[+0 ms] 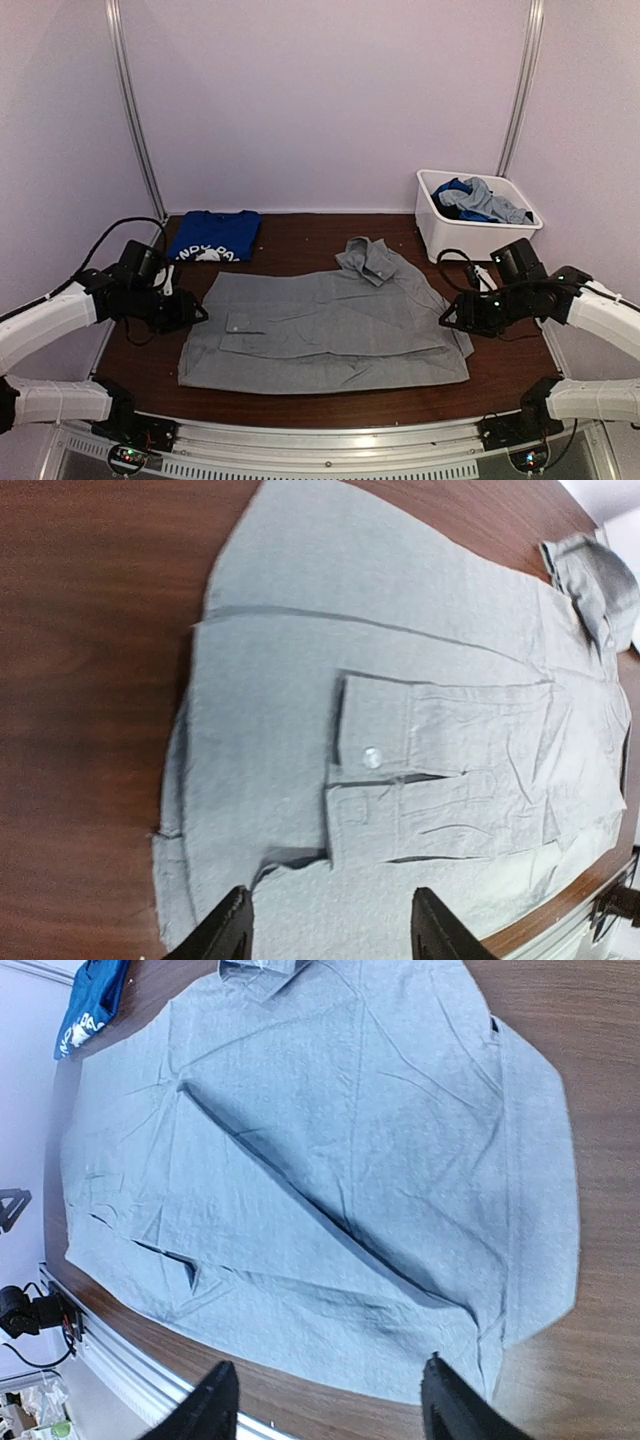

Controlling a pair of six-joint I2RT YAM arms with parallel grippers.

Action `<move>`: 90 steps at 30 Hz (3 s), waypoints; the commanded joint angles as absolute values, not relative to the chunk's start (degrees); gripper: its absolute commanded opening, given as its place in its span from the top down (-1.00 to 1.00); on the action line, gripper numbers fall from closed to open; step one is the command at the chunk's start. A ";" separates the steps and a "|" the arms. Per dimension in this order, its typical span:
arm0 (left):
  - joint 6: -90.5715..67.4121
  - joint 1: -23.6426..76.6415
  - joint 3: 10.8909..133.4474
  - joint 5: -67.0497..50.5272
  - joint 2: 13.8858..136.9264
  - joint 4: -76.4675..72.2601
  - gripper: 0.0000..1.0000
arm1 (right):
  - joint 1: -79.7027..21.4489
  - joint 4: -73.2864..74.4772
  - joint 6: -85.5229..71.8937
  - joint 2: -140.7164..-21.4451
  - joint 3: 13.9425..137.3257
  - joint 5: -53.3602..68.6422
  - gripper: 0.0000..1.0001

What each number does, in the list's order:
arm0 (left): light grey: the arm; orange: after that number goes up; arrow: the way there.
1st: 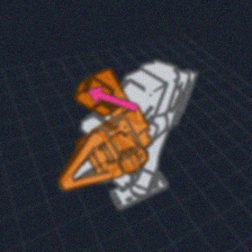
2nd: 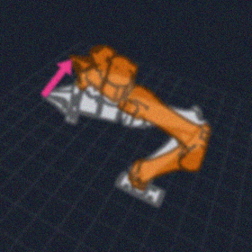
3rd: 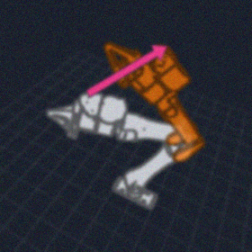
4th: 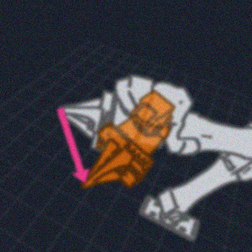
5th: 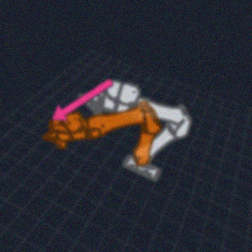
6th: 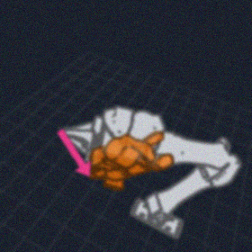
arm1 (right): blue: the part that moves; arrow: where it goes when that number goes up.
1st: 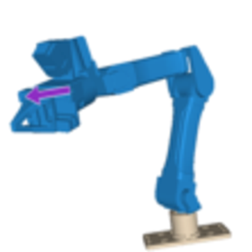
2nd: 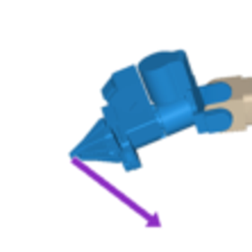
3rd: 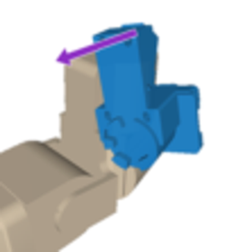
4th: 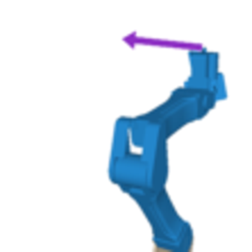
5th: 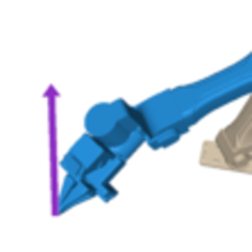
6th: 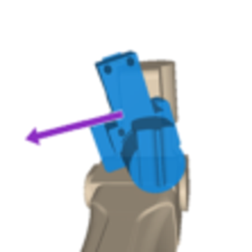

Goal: Fold and stack the mixed laundry pile
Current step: Smooth out the 1/3-folded shirt at the center of the board, then pick up the 1/3-folded shirt from the center of the board.

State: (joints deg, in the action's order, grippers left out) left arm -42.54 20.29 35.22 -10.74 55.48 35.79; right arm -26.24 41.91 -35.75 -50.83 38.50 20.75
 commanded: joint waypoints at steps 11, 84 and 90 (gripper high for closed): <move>-41.08 32.51 42.00 -9.30 74.61 18.26 0.01 | -33.59 17.65 -33.06 -71.28 39.19 33.78 0.33; -27.78 15.38 60.85 -7.26 98.90 15.97 -0.74 | -25.49 34.98 -10.96 -100.14 97.29 18.24 0.99; -27.87 15.38 61.23 -10.97 99.57 14.57 -0.73 | -25.24 33.53 -10.50 -99.39 85.92 15.74 -0.33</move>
State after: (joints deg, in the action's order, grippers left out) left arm -29.36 15.68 59.57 -8.64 99.44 16.47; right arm -25.63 32.05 -11.14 -99.59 94.78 17.98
